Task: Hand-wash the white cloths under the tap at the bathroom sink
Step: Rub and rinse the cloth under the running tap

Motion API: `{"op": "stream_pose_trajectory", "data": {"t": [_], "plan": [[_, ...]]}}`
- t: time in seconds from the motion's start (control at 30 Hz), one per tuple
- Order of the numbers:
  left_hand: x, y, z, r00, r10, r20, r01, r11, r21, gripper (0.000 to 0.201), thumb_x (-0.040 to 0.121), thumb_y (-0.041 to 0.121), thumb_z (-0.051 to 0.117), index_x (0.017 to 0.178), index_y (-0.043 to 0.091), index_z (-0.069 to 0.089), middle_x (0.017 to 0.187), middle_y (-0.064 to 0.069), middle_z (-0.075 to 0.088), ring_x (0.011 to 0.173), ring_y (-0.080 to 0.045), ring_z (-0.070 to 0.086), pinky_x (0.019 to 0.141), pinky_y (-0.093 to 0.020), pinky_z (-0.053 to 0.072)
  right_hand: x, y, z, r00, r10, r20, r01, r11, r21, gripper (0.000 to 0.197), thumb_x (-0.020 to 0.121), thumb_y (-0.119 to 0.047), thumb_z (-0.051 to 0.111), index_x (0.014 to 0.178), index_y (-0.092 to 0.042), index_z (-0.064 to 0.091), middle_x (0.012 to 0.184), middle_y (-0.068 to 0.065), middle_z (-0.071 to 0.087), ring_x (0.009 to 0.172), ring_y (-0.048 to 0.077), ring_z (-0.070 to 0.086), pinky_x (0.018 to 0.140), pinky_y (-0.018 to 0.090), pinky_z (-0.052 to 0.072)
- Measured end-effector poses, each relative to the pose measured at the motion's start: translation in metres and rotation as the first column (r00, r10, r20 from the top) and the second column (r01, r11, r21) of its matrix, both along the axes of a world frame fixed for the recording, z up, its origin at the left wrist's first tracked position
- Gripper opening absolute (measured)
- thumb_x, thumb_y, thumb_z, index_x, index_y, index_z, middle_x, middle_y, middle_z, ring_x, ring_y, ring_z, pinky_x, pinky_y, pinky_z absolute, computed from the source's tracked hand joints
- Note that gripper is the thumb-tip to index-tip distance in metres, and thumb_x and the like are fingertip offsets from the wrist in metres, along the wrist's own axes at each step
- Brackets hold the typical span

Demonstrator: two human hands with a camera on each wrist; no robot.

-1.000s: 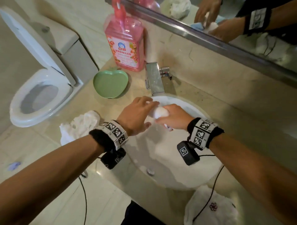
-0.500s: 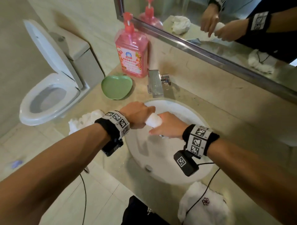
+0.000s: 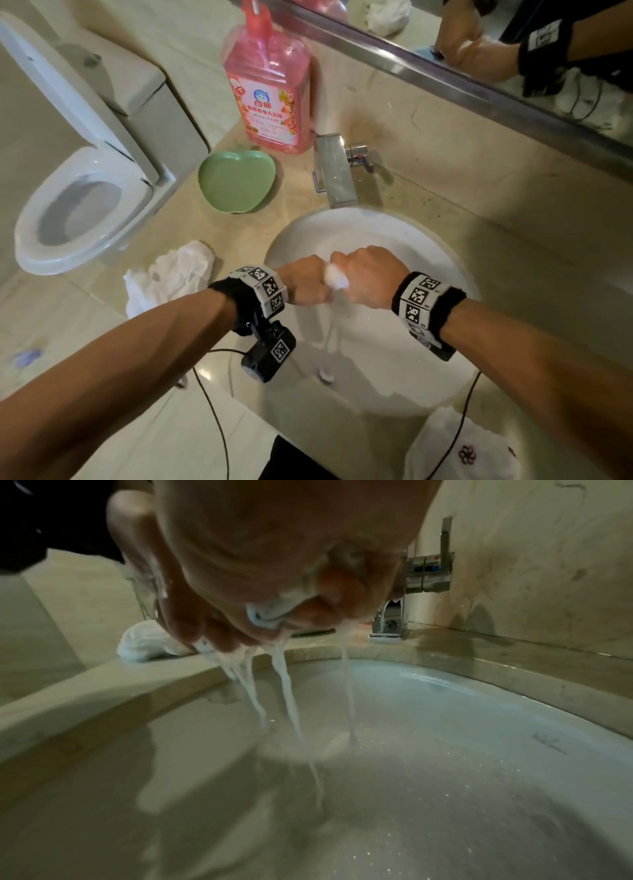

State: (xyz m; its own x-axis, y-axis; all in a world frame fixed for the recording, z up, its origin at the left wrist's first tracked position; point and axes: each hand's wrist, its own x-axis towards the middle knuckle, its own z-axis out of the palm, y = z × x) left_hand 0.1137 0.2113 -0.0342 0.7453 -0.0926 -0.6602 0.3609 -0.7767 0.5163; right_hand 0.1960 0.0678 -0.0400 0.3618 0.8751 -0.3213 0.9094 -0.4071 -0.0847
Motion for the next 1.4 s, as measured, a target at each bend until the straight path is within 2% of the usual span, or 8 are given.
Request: {"op": "stream_pose_trajectory", "data": {"t": [0.27,0.37,0.5,0.6,0.8,0.93,1.13,1.4], "plan": [[0.020,0.017,0.006,0.974,0.094,-0.206,-0.114,0.990,-0.087,0.013,0.075,0.016,0.069,0.083,0.011,0.061,0.073,-0.007,0.062,0.056,-0.017,0.055,0.050,-0.024,0.044,0.011,0.007,0.004,0.997,-0.044,-0.063,0.052,0.988,0.144,0.040,0.083,-0.033,0.065,0.120,-0.026,0.051,0.096,0.000,0.068,0.080,0.031,0.065,0.061,0.033,0.037],[0.019,0.021,0.017,0.997,0.067,0.049,-0.072,0.993,0.096,0.053,0.076,0.034,0.075,0.120,0.017,0.051,0.107,-0.005,0.063,0.089,-0.024,0.064,0.080,-0.036,0.054,0.015,0.001,0.016,0.955,-0.208,-0.213,0.247,0.953,0.174,0.039,0.082,-0.039,0.070,0.119,-0.030,0.060,0.099,-0.001,0.069,0.087,0.027,0.065,0.065,0.030,0.037],[-0.008,0.015,0.039,0.819,-0.081,0.568,-0.100,0.955,0.281,0.067,0.076,0.033,0.073,0.136,0.025,0.045,0.134,-0.006,0.045,0.116,-0.028,0.052,0.093,-0.039,0.049,0.015,-0.002,0.042,0.651,-0.432,-0.624,0.563,0.826,0.015,0.034,0.079,-0.038,0.079,0.102,-0.021,0.061,0.088,-0.002,0.067,0.072,0.017,0.066,0.054,0.024,0.045],[-0.024,0.001,0.051,0.747,-0.242,0.620,-0.052,0.907,0.417,0.072,0.070,0.024,0.077,0.134,0.014,0.046,0.138,-0.015,0.044,0.124,-0.036,0.043,0.098,-0.044,0.045,0.004,-0.002,0.065,0.357,-0.401,-0.844,0.643,0.760,-0.089,0.018,0.082,-0.022,0.076,0.086,-0.013,0.061,0.062,0.000,0.062,0.047,0.015,0.058,0.045,0.027,0.044],[-0.020,-0.005,0.083,0.764,-0.287,0.578,-0.092,0.838,0.538,0.028,0.087,0.023,0.063,0.110,0.009,0.058,0.108,-0.013,0.056,0.085,-0.033,0.058,0.060,-0.044,0.049,-0.021,-0.015,0.100,0.197,-0.328,-0.924,0.544,0.820,-0.175,0.031,0.075,-0.015,0.086,0.090,-0.010,0.059,0.057,-0.003,0.055,0.048,0.011,0.051,0.045,0.025,0.039],[-0.018,-0.007,0.100,0.774,-0.342,0.532,-0.008,0.836,0.549,0.032,0.079,0.023,0.064,0.108,0.014,0.056,0.096,-0.008,0.066,0.073,-0.034,0.063,0.054,-0.033,0.036,-0.027,-0.026,0.112,0.353,-0.343,-0.870,0.534,0.838,-0.113,0.034,0.072,-0.021,0.087,0.090,-0.015,0.059,0.058,-0.003,0.061,0.051,0.013,0.059,0.047,0.026,0.046],[-0.013,-0.007,0.104,0.859,-0.332,0.390,0.099,0.855,0.509,0.033,0.079,0.022,0.059,0.112,0.021,0.060,0.083,-0.004,0.065,0.070,-0.027,0.057,0.059,-0.030,0.037,-0.028,-0.021,0.099,0.860,-0.295,-0.416,0.361,0.929,0.086,0.037,0.083,-0.038,0.072,0.111,-0.017,0.061,0.099,0.002,0.065,0.080,0.020,0.058,0.057,0.023,0.038],[-0.023,-0.019,0.038,0.978,0.026,0.208,-0.072,0.973,0.221,0.016,0.085,0.020,0.060,0.098,0.015,0.066,0.092,-0.003,0.068,0.087,-0.026,0.065,0.075,-0.033,0.052,-0.019,-0.010,0.054,0.995,-0.091,-0.048,0.093,0.994,0.057,0.034,0.084,-0.029,0.061,0.115,-0.017,0.053,0.091,0.013,0.063,0.069,0.030,0.052,0.059,0.033,0.033]]}}
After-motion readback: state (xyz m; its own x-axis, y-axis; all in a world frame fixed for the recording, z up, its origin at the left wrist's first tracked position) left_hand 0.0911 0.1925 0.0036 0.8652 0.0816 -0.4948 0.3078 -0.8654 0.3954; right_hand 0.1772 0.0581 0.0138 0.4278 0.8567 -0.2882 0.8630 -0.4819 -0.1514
